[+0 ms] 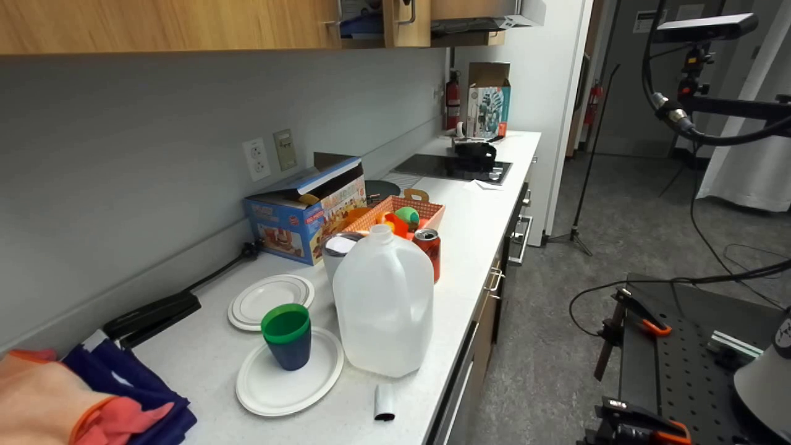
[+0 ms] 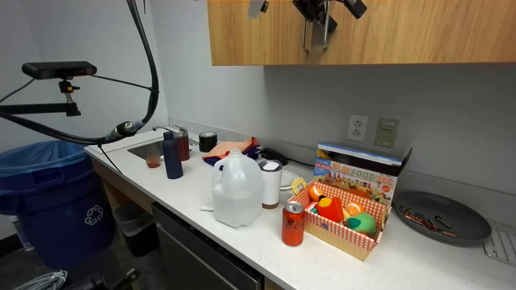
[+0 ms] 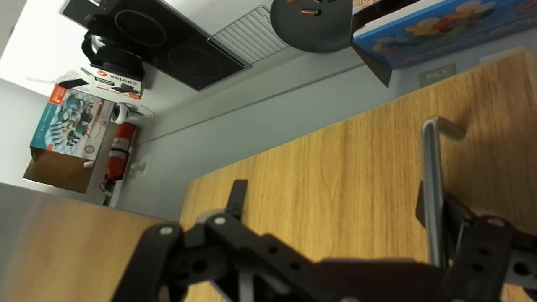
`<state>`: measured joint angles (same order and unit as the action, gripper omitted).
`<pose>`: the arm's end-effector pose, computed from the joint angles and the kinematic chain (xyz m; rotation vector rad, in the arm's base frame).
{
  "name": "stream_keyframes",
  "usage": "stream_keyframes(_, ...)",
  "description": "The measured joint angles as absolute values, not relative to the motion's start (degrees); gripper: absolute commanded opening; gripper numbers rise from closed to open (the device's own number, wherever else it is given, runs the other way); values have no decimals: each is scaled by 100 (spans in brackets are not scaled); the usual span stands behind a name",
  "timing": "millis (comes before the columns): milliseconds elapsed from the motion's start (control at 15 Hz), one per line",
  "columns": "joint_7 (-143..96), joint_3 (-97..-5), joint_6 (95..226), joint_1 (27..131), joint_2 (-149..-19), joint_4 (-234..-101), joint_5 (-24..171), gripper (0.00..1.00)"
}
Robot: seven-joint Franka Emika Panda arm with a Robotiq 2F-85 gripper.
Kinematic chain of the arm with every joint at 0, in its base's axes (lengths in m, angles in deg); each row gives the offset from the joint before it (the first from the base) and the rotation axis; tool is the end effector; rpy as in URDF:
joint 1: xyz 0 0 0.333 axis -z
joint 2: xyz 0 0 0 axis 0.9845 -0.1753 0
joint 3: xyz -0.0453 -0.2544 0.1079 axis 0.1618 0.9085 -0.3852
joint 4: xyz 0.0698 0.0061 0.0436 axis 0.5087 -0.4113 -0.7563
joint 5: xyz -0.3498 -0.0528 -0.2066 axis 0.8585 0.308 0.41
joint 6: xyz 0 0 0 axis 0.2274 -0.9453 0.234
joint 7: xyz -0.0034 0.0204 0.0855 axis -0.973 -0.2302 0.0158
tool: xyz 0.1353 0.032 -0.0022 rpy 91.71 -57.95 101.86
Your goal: Open the upper cabinet door on the right
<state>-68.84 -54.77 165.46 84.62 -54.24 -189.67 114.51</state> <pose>0.5791 -0.0669 0.5745 2.4486 -0.6792 1.1352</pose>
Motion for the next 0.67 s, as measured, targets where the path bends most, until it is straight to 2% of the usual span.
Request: stream_keyframes(667,-7086,-5477,16986,8625,-5079,-19449,11835,100)
